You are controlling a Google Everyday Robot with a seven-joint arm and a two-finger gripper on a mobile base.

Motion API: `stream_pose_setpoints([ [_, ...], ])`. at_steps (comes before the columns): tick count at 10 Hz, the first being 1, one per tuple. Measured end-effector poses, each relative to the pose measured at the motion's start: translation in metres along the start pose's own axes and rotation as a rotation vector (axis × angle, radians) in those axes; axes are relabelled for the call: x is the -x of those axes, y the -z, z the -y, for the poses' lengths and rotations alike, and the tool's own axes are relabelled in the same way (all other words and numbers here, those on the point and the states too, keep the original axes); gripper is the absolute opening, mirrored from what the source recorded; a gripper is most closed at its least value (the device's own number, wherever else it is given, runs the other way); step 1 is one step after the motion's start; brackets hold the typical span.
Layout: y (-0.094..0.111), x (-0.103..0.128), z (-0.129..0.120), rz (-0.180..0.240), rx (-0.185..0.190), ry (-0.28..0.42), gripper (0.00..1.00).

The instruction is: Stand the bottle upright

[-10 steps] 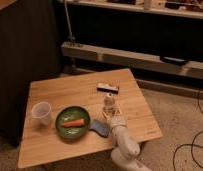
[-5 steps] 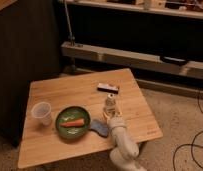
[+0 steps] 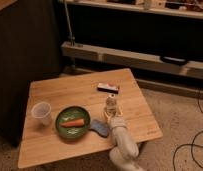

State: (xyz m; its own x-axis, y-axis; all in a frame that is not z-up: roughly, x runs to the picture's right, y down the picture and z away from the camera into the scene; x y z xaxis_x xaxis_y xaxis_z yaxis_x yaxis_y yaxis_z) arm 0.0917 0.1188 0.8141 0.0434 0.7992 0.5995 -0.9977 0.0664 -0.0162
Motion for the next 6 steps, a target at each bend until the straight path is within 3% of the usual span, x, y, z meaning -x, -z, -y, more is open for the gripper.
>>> stream_pose_setpoints([
  [4,0.0003,-0.0035,-0.0009,-0.019,0.0,0.021,0.79],
  [6,0.0009,-0.0059,-0.0022,-0.029,0.002,0.026,0.8],
])
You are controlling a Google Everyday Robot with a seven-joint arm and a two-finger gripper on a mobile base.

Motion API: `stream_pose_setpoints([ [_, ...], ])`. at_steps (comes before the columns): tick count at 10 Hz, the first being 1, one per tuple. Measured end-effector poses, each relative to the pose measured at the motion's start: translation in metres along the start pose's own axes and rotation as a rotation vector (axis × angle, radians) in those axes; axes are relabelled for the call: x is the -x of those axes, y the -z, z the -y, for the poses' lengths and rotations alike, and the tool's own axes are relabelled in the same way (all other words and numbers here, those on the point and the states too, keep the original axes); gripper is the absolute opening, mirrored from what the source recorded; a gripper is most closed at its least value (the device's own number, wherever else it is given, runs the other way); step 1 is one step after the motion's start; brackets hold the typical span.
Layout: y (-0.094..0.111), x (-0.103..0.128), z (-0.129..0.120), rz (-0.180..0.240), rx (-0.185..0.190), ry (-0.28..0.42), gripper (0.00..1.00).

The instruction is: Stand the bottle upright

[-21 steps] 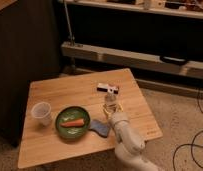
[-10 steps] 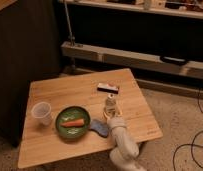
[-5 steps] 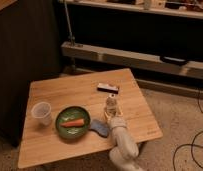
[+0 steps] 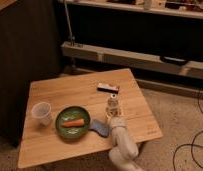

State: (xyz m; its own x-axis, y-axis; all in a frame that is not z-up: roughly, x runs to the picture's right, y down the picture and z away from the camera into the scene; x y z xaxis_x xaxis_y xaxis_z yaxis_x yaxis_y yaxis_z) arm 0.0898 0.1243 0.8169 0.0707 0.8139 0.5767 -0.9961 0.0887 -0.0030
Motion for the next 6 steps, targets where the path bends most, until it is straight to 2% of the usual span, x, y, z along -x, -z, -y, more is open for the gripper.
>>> stream_pose_setpoints([
  [4,0.0031,-0.0027,0.0012,-0.014,0.004,0.001,0.8],
  [6,0.0071,0.0019,0.0068,-0.01,0.017,0.032,0.8],
])
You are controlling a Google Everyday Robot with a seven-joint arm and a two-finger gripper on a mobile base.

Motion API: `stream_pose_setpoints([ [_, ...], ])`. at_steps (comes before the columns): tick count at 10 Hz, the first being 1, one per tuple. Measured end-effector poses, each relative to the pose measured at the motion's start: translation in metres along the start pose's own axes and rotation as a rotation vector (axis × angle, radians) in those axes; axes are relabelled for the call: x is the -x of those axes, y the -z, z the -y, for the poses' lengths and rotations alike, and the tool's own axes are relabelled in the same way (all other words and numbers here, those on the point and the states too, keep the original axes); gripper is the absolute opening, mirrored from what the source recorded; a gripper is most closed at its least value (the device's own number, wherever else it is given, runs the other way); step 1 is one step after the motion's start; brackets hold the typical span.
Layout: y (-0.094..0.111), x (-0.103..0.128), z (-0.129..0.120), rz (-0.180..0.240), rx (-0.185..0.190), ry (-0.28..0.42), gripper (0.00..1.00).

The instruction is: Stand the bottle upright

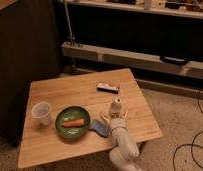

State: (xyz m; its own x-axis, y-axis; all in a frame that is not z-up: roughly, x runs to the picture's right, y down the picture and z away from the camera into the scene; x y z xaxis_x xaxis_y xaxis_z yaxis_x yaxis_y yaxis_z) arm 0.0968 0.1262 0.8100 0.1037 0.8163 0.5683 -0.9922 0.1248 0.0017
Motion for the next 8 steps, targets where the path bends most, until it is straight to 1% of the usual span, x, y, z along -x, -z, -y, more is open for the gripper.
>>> stream_pose_setpoints([
  [2,0.0051,0.0067,0.0109,0.008,0.025,0.054,0.8],
  [3,0.0065,0.008,0.015,0.01,0.031,0.06,0.8],
  [5,0.0063,0.0079,0.0125,0.01,0.035,0.061,0.8],
  [8,0.0062,0.0079,0.0134,0.01,0.034,0.061,0.8],
])
